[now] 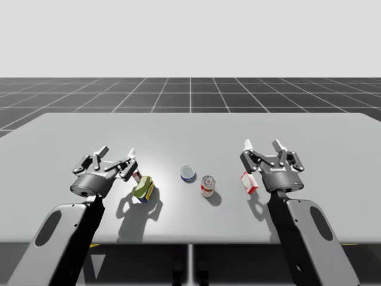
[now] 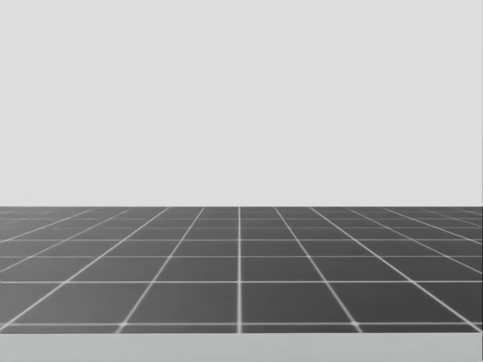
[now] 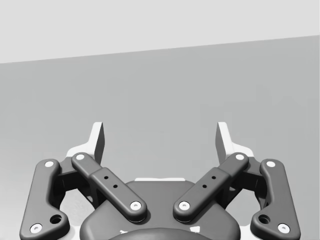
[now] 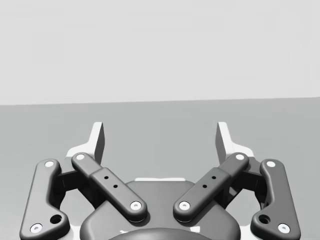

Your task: Grasp the pudding box and hold it up.

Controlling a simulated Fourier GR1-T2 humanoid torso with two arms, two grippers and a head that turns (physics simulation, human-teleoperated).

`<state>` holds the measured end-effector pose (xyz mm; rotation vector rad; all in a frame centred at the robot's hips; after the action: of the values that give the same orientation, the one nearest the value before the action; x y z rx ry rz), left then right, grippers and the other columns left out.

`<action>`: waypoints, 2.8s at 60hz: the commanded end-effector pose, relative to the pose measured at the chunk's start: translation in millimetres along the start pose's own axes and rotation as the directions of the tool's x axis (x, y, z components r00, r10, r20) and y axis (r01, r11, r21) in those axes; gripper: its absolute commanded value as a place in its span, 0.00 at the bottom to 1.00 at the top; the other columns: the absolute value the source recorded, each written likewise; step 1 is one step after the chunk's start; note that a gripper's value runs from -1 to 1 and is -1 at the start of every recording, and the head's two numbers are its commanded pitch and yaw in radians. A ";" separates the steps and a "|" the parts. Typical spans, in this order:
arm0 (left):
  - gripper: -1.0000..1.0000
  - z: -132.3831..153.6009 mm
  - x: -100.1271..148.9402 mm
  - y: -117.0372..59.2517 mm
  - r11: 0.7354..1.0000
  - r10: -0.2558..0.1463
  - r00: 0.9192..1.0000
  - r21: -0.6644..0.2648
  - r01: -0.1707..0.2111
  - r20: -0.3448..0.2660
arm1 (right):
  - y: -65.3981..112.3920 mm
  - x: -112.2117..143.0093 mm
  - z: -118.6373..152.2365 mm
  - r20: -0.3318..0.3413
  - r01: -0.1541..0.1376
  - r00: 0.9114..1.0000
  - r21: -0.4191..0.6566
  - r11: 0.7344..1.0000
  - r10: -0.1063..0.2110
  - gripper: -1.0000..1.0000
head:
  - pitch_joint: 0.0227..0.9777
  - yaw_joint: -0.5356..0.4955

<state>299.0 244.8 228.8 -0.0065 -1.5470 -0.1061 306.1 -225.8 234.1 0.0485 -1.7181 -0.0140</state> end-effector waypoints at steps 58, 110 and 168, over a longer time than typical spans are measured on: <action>0.00 -0.3 0.5 1.8 1.000 -0.007 1.000 -0.003 0.007 0.002 | -5.5 -4.4 -4.5 -0.097 -0.029 0.995 -0.024 0.999 0.026 0.00 | 0.72 0.72; 0.00 12.2 17.1 35.4 0.972 -0.042 0.998 -0.233 0.030 -0.047 | -2.9 -12.5 -7.5 -0.119 -0.068 0.991 -0.029 0.997 0.064 0.00 | 0.78 0.88; 0.00 12.4 -67.3 95.0 0.800 -0.232 0.947 -0.598 0.055 -0.223 | -8.6 -7.6 -9.5 -0.082 -0.040 0.996 -0.039 0.998 0.037 0.00 | 0.78 0.92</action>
<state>287.6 347.8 178.7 -0.3619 -1.1939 -0.6660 316.9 -232.0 226.8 -0.0149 -1.6352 -0.0148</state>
